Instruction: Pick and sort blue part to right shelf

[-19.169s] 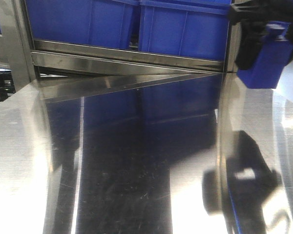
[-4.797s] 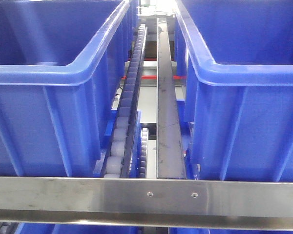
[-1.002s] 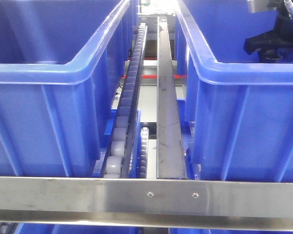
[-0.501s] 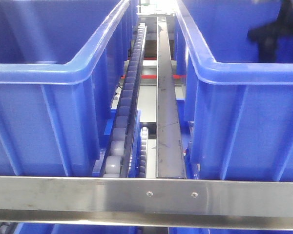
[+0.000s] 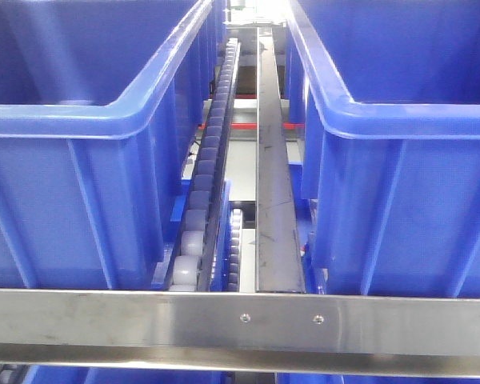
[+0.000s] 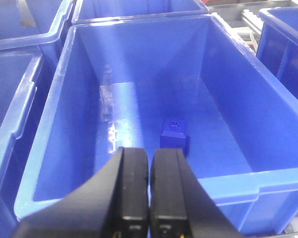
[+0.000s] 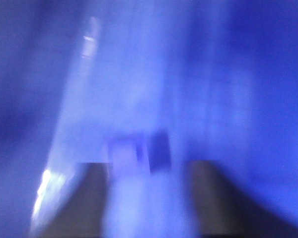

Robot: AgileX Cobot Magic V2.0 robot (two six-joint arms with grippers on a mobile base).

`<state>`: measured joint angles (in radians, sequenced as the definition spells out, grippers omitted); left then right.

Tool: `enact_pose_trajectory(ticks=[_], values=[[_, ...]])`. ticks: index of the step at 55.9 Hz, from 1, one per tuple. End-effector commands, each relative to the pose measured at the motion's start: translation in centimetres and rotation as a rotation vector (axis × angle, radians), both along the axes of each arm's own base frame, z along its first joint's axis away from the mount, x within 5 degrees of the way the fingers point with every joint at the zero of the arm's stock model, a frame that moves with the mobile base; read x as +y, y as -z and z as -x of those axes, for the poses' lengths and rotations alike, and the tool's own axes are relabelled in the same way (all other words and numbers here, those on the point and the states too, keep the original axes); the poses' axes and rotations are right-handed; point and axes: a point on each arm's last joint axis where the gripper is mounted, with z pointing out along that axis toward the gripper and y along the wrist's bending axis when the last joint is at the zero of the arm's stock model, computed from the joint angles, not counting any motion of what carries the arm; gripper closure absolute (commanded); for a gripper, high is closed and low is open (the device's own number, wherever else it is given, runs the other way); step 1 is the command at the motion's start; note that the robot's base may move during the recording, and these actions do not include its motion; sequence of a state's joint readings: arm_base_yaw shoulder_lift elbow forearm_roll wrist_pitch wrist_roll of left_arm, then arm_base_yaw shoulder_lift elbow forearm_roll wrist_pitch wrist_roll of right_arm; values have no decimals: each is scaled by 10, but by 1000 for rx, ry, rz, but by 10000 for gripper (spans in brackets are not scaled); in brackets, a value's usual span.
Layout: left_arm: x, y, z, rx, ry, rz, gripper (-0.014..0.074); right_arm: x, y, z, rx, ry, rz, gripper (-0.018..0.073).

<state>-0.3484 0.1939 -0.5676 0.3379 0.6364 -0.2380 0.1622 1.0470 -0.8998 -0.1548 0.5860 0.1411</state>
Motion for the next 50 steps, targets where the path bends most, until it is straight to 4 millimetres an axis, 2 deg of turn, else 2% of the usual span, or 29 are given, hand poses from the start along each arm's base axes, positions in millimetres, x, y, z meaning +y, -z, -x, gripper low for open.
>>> enact_pose_trajectory(ticks=[1,5,9,18,35,42,50], values=[[-1,-14,0,-84,22,6,474,-5,-20,28,-178,-14,-3,394],[-1,-14,0,-84,22,6,473,-8,-20,50,-222,-14,-10,482],[-1,-14,0,-84,22,6,474,-12,-18,69,-260,-14,-16,533],[-1,-14,0,-84,22,6,474,-17,-11,108,-376,-17,-33,529],[-1,-14,0,-84,22,6,474,-25,9,165,-628,-31,-70,529],[-1,-14,0,-84,22,6,474,-27,11,179,-698,-31,-80,529],[-1,-14,0,-84,22,6,474,-28,11,182,-703,-29,-80,529]])
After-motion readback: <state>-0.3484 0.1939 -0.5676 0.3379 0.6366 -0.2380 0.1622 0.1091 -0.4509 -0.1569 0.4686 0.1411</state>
